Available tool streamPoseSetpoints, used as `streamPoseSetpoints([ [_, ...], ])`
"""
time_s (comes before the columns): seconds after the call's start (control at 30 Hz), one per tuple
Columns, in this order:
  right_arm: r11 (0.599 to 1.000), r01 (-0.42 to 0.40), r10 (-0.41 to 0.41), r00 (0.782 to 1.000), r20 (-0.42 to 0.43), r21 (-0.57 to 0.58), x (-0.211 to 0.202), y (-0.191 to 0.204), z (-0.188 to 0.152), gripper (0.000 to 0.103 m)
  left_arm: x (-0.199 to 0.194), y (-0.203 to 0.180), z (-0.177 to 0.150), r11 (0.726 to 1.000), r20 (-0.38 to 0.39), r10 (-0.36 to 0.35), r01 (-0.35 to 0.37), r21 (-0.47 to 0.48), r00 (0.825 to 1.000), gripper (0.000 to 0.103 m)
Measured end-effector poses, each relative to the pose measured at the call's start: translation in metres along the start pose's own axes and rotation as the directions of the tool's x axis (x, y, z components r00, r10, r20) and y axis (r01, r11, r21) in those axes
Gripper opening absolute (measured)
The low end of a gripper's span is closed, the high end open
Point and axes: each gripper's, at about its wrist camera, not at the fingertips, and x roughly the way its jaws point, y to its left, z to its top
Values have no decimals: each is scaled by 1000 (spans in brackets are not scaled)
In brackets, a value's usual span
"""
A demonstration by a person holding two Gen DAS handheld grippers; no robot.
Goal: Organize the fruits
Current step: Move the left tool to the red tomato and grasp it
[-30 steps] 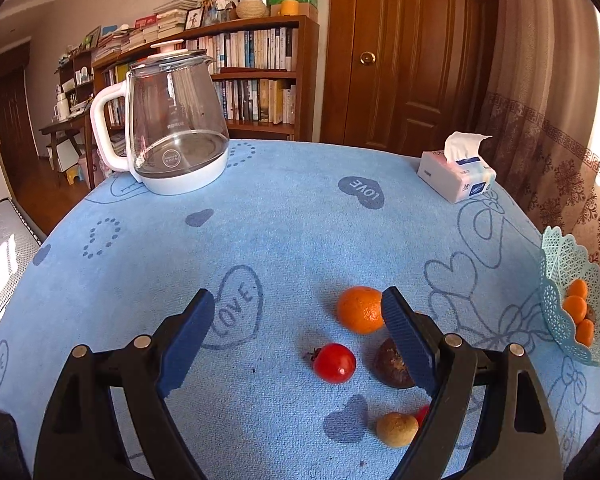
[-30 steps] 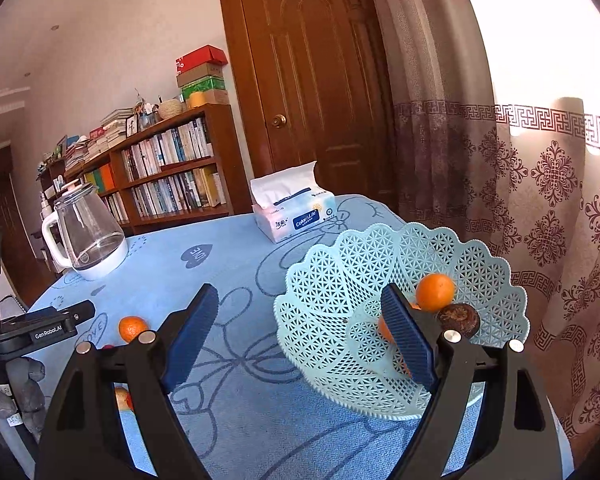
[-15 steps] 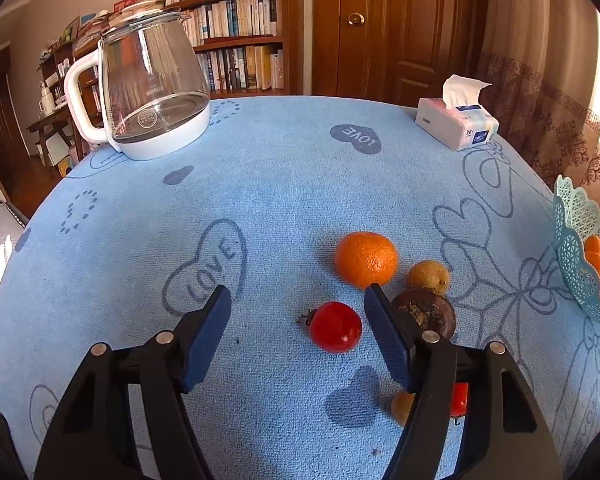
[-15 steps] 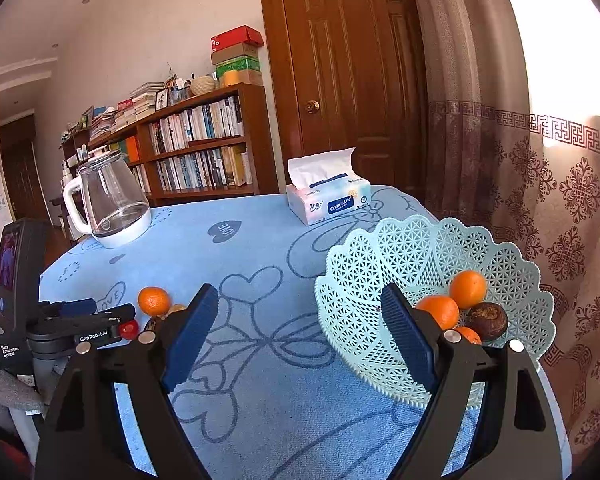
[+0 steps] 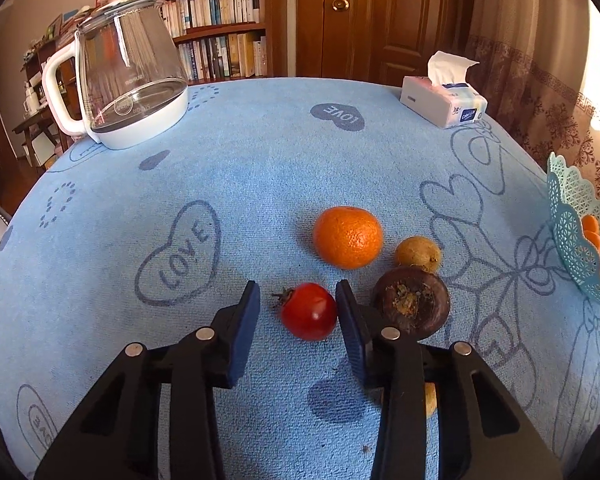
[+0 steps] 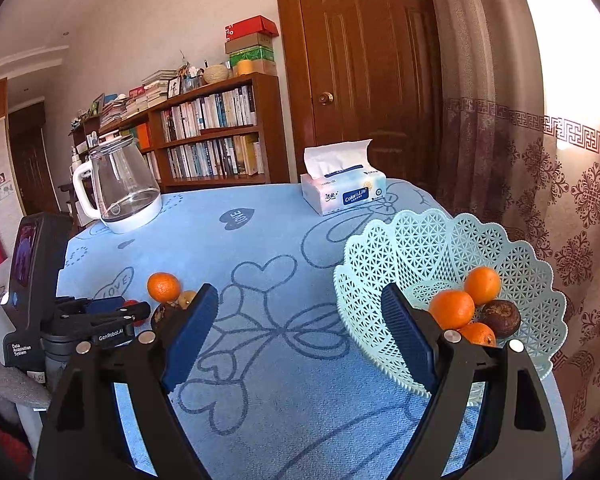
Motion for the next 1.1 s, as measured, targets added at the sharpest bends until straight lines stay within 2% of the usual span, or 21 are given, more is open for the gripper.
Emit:
streamPoseSetpoints([
  [0.3, 999, -50, 50, 998, -35, -16, 5, 6, -4, 85, -15, 9, 3, 999, 38, -2, 3, -34, 999, 30],
  [0.37, 998, -57, 56, 998, -43, -21, 6, 8, -5, 85, -21, 14, 4, 999, 50, -3, 5, -49, 999, 25],
  [0.6, 996, -74, 70, 995, -64, -48, 9, 16, -8, 85, -35, 35, 5, 994, 81, -6, 14, -105, 997, 25],
  [0.77, 995, -77, 73, 995, -71, -61, 10, 18, -10, 85, -32, 41, 2, 992, 68, -3, 11, -124, 998, 25],
  [0.9, 995, -77, 73, 995, -73, -62, 11, 18, -10, 85, -27, 38, -1, 992, 55, -15, 21, -122, 998, 29],
  [0.93, 995, -78, 73, 995, -73, -62, 11, 18, -10, 85, -25, 36, -2, 993, 54, -17, 23, -116, 998, 39],
  [1.0, 995, -78, 74, 995, -72, -62, 10, 18, -10, 85, -22, 31, -3, 995, 55, -11, 17, -98, 998, 50],
  [1.1, 995, -79, 74, 995, -74, -66, 11, 19, -11, 85, -16, 26, -2, 997, 50, -10, 14, -75, 999, 50],
])
